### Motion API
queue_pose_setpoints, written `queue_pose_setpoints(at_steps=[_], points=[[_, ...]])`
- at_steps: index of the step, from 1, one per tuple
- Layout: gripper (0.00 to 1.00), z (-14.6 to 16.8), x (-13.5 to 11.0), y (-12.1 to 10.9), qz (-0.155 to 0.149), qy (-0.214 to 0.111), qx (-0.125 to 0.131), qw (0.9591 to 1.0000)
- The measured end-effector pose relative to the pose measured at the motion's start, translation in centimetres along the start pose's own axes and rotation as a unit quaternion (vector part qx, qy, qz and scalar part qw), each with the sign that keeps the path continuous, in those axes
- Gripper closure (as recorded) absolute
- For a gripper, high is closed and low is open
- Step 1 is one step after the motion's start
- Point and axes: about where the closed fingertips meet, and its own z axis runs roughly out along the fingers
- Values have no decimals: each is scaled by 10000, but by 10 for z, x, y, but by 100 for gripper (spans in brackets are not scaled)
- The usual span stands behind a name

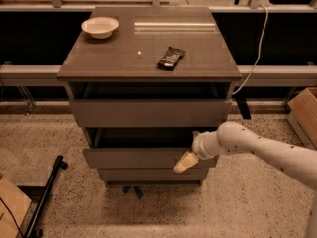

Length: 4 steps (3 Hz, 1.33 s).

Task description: Open middle drawer

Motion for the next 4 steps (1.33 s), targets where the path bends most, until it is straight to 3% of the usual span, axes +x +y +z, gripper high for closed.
queue_pose_setpoints(at_steps=[1,2,3,4], points=[[0,18,26,-33,364,-23,-54,9993],[27,23,64,-43,873,111,-101,9961],[49,14,80,-31,1071,237,-76,9939],[74,14,79,-31,1071,237,-76,9939]])
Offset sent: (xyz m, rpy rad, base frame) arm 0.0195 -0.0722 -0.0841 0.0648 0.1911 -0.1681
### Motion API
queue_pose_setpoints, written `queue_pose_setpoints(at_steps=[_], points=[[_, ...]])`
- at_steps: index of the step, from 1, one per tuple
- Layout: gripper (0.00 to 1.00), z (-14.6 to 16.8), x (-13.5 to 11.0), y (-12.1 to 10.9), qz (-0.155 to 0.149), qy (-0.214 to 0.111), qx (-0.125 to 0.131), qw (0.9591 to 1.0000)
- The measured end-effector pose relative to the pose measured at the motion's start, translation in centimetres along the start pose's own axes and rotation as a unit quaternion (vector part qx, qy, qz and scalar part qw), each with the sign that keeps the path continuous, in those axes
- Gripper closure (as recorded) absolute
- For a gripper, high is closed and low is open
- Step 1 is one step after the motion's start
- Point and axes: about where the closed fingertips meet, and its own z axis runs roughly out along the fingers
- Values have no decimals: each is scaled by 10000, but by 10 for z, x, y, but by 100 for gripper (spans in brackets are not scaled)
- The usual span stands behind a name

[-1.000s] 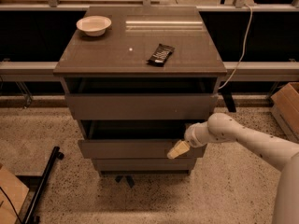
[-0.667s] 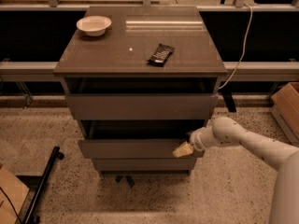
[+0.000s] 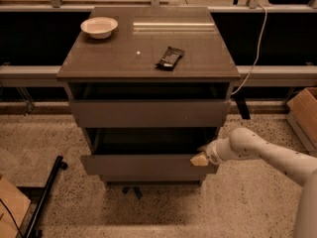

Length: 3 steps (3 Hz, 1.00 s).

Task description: Open middle drawer

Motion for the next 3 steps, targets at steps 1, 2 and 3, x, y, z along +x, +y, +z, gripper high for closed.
queue_pose_setpoints(at_steps=[1,2,3], points=[[97,-1,-1,0,0,0,0,10000],[100,-1,-1,0,0,0,0,10000],[84,0,-1,1,-2,4,-16,10000]])
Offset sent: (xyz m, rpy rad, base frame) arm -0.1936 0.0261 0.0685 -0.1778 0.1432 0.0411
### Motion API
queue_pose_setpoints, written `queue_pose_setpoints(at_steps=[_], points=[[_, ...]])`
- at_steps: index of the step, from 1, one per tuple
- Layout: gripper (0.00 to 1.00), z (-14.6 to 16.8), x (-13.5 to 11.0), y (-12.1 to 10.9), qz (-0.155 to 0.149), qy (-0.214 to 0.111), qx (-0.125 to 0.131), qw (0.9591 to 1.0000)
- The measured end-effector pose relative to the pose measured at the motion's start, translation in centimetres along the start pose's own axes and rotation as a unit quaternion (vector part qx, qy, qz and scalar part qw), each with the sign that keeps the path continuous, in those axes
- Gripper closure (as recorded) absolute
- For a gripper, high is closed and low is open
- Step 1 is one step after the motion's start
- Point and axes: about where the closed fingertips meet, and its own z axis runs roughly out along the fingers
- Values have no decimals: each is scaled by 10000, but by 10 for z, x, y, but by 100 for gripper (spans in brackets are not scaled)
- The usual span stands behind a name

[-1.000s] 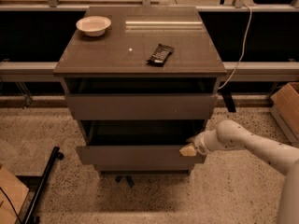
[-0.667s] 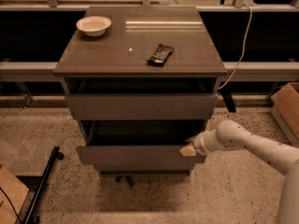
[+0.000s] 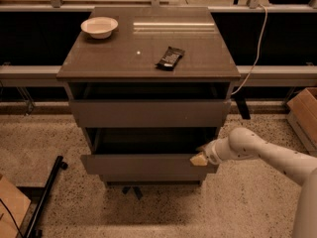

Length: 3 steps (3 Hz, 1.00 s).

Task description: Open middle drawer

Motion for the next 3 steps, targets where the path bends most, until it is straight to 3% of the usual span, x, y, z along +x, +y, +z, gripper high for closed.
queue_pose_setpoints(at_steps=[1,2,3], points=[[62,-1,-1,0,0,0,0,10000],[33,-8,12,16,-110,350,-98,9993],[49,-8,12,16,-110,351,-98,9993]])
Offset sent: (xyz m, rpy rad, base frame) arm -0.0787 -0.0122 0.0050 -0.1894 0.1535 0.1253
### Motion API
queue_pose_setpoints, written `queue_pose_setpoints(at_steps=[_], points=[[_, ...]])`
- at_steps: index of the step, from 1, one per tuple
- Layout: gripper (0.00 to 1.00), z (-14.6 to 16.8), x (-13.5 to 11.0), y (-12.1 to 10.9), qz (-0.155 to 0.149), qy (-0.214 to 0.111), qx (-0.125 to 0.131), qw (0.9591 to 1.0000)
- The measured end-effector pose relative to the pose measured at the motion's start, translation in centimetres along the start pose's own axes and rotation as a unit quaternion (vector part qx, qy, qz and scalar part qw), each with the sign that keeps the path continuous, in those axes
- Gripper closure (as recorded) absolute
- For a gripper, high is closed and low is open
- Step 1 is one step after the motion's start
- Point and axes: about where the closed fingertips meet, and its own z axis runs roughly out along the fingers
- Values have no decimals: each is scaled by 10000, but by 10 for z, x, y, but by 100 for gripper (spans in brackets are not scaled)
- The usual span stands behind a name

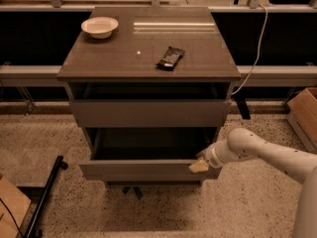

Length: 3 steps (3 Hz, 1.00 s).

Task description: Open middle drawer

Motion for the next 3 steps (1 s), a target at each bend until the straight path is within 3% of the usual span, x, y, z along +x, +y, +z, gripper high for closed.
queue_pose_setpoints(at_steps=[1,2,3], points=[[72,-16,22,27,-30,347,-95,9993],[95,-15,21,25,-30,347,-96,9993],[100,-15,21,25,-30,347,-96,9993]])
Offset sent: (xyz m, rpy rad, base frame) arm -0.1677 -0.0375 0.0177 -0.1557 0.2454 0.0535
